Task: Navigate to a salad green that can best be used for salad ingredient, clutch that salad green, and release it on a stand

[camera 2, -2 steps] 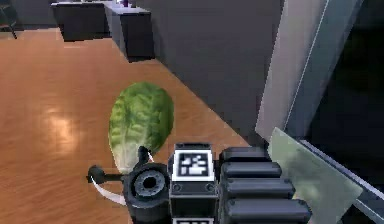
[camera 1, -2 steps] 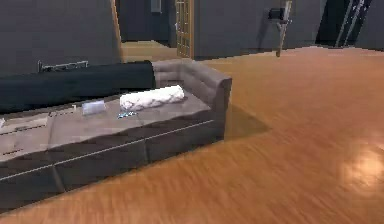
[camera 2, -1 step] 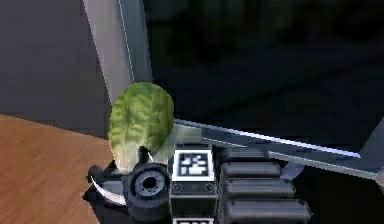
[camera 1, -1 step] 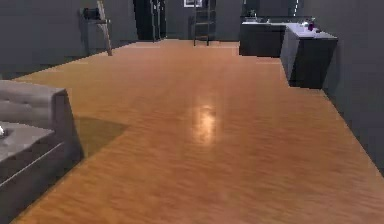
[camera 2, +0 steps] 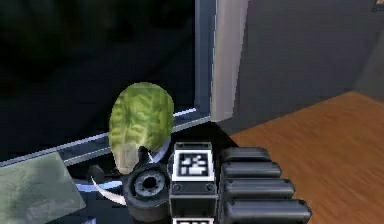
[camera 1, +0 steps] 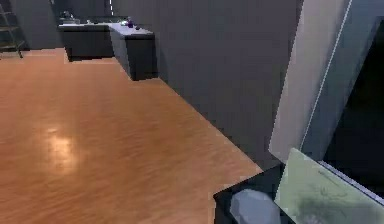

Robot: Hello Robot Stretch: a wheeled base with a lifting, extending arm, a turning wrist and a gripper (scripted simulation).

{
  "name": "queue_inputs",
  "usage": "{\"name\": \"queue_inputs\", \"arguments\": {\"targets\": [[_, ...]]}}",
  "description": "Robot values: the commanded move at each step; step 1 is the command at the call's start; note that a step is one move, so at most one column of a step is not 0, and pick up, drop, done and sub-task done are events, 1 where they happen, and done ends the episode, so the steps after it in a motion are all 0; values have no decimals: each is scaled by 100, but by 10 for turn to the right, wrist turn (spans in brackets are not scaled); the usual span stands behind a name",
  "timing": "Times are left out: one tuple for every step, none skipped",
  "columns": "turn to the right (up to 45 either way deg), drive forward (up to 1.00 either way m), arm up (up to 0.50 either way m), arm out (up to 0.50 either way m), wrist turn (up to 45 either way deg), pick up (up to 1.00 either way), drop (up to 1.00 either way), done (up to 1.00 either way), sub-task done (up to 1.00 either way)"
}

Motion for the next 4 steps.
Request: {"name": "queue_inputs", "arguments": {"targets": [[360,0,0,0,0,0,0,0,0],[-450,0,0,0,0,0,0,0,0],[-450,0,0,0,0,0,0,0,0],[-270,0,0,0,0,0,0,0,0]]}}
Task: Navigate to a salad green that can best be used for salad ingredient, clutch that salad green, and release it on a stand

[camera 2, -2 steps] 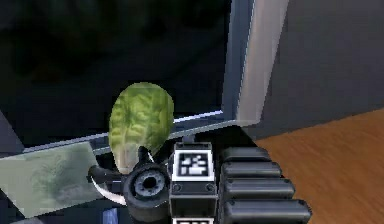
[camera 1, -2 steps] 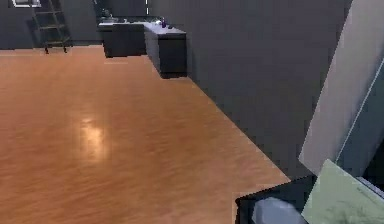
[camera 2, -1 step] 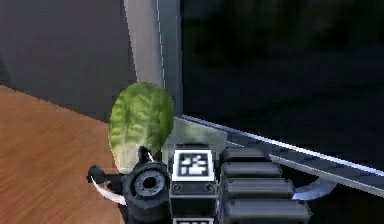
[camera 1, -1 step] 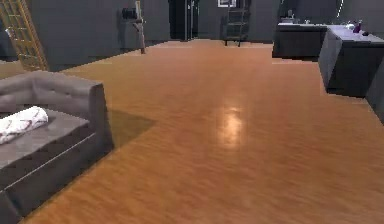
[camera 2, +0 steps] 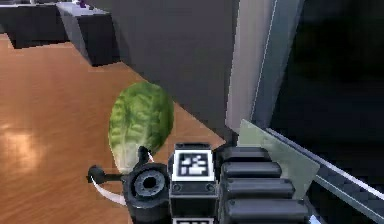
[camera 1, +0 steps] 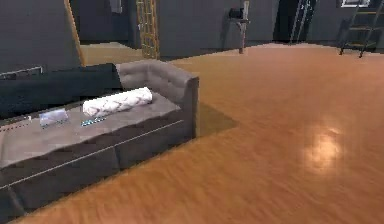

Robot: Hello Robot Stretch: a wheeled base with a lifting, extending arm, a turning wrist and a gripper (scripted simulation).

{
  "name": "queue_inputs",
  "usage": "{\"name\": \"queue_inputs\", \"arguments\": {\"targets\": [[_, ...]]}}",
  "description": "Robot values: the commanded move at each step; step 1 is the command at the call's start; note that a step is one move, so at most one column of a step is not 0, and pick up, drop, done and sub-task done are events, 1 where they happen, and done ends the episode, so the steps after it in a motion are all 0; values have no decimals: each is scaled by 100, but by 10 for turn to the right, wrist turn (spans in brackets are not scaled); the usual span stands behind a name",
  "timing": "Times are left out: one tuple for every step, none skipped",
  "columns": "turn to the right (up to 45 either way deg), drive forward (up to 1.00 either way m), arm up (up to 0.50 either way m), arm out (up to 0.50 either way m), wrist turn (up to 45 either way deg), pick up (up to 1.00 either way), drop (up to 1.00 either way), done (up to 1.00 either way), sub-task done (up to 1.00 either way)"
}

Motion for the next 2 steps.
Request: {"name": "queue_inputs", "arguments": {"targets": [[450,0,0,0,0,0,0,0,0],[450,0,0,0,0,0,0,0,0]]}}
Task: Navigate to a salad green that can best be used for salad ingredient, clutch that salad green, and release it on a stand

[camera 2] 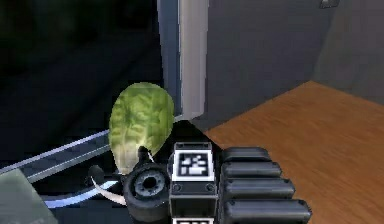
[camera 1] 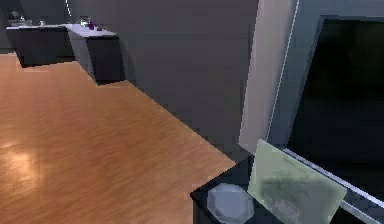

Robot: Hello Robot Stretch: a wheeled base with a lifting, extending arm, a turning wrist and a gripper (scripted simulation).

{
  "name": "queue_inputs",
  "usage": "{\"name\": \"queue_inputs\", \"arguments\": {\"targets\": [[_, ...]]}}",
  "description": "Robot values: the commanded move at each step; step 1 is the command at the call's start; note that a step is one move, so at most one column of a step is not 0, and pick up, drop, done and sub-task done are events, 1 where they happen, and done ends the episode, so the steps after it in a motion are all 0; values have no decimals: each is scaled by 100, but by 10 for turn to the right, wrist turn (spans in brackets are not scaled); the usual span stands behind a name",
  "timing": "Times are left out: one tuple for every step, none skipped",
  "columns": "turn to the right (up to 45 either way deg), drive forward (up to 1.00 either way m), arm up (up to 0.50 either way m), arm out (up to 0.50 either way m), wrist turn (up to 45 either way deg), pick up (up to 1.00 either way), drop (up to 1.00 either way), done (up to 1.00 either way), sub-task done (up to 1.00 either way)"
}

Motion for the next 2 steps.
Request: {"name": "queue_inputs", "arguments": {"targets": [[30,0,0,0,0,0,0,0,0],[0,0,0,48,0,0,0,0,0]]}}
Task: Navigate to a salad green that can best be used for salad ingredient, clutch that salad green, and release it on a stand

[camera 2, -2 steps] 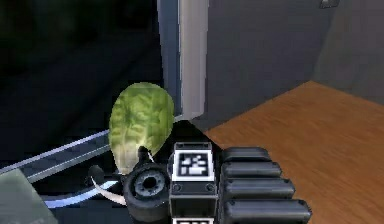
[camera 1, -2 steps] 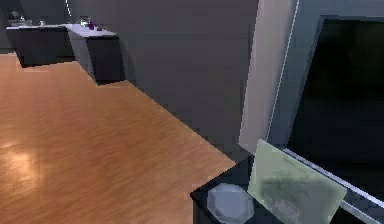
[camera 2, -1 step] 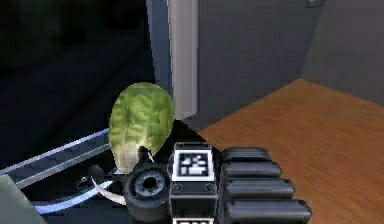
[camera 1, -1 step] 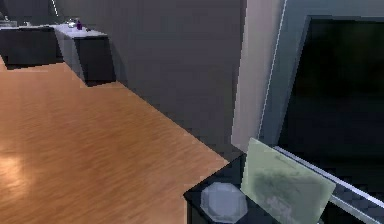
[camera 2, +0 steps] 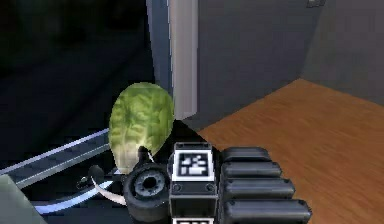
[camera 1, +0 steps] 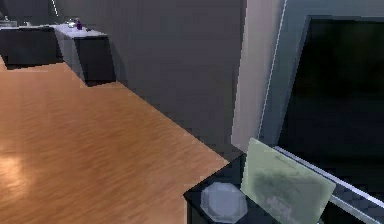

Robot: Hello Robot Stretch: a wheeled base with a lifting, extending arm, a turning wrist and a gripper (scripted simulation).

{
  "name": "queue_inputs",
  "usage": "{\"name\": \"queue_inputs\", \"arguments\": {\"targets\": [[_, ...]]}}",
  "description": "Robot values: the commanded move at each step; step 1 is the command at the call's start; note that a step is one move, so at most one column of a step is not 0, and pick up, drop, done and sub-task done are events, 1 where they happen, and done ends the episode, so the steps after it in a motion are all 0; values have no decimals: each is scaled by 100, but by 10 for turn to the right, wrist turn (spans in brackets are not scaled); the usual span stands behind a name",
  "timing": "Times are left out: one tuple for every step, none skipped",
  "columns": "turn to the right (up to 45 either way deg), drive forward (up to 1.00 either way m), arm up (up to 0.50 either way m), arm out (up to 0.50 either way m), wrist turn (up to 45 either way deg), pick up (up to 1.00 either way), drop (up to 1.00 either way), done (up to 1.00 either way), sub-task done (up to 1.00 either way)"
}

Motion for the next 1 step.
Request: {"name": "queue_inputs", "arguments": {"targets": [[0,0,0,48,0,0,0,0,0]]}}
